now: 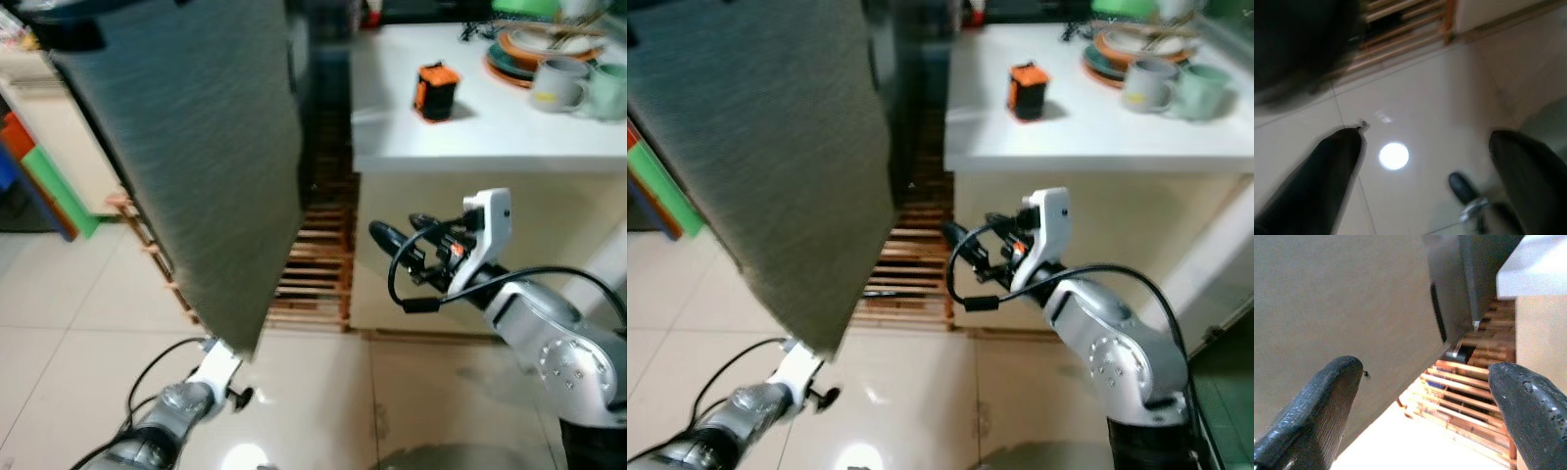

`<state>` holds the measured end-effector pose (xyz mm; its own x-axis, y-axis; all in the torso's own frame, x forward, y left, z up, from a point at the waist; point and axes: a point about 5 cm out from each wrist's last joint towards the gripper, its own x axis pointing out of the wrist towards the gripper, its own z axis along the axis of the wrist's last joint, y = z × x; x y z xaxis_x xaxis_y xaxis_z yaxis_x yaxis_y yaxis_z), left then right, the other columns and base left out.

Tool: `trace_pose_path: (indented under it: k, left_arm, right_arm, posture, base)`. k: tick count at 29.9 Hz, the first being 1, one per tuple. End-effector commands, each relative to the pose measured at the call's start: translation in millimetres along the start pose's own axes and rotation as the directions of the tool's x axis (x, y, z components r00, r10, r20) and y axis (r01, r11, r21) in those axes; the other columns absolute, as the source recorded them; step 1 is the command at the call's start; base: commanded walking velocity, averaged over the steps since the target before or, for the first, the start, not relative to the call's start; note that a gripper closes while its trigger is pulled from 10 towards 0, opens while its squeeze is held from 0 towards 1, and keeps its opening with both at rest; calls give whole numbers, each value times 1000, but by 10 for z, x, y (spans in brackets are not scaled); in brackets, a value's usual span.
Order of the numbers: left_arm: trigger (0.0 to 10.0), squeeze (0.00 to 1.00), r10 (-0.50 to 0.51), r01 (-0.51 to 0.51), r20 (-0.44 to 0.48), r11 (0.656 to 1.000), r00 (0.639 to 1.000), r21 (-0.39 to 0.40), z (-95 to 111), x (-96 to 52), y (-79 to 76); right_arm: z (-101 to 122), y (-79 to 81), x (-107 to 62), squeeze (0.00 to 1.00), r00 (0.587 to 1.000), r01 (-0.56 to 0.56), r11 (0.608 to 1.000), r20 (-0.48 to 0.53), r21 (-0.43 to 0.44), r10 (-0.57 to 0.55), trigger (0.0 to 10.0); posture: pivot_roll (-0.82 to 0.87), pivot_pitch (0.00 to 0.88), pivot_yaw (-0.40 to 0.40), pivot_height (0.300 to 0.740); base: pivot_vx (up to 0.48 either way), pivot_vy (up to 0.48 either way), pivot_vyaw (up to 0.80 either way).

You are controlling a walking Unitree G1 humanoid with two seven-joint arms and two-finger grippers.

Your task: Restocking fridge

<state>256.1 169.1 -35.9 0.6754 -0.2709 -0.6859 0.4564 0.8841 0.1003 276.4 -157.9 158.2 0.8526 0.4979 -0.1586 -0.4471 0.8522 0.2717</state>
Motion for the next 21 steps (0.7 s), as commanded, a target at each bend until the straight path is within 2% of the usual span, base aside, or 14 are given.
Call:
trace_pose_path:
  k: [1, 4, 5, 9, 12, 13, 18, 21]
  left_arm:
    - [10000, 0, 8, -13, 165, 999, 986, 30, 368, 6, 115]
    - [10000, 0, -35, 30, 176, 999, 984, 34, 351, 19, 49]
    - [10000, 0, -46, 36, 165, 997, 985, 62, 373, 26, 42]
    - [10000, 0, 6, -11, 63, 997, 998, 82, 290, 31, 100]
    - [10000, 0, 31, -30, -34, 999, 999, 41, 116, 8, 134]
    - [10000, 0, 31, -30, -34, 999, 999, 41, 116, 8, 134]
    - [10000, 0, 70, -80, -194, 996, 979, -44, -282, -86, 152]
    - [10000, 0, 87, -110, -253, 991, 963, -79, -439, -110, 76]
  right_arm:
    - [-2, -2, 13, 0, 1000, 19, 999, 10, -28, -19, 10000]
    - [-50, 30, 26, 0, 1000, 14, 1000, 9, -8, -14, 10000]
    - [-66, 49, 31, 0, 1000, 8, 1000, 8, -3, -8, 10000]
    - [-112, 129, 70, 0, 1000, -16, 1000, 11, -1, 16, 10000]
    - [-142, 226, 108, 0, 998, -56, 998, 11, 8, 56, 10000]
    - [-142, 226, 108, 0, 998, -56, 998, 11, 8, 56, 10000]
    - [-156, 251, 160, 0, 998, -58, 998, 9, 0, 58, 10000]
    - [-83, 303, 204, 0, 997, -72, 997, 37, -5, 72, 10000]
  posture:
    - [-190, 0, 82, 740]
    - [-192, 0, 86, 740]
    - [-193, 0, 88, 740]
    - [-191, 0, 92, 740]
    - [-186, 0, 93, 740]
    - [-186, 0, 93, 740]
    - [-182, 0, 92, 740]
    - [-183, 0, 91, 740]
  base:
    - [0, 0, 0]
    - [0, 0, 0]
    - [0, 0, 0]
    - [0, 0, 0]
    - [0, 0, 0]
    - [0, 0, 0]
    - [0, 0, 0]
    - [0, 0, 0]
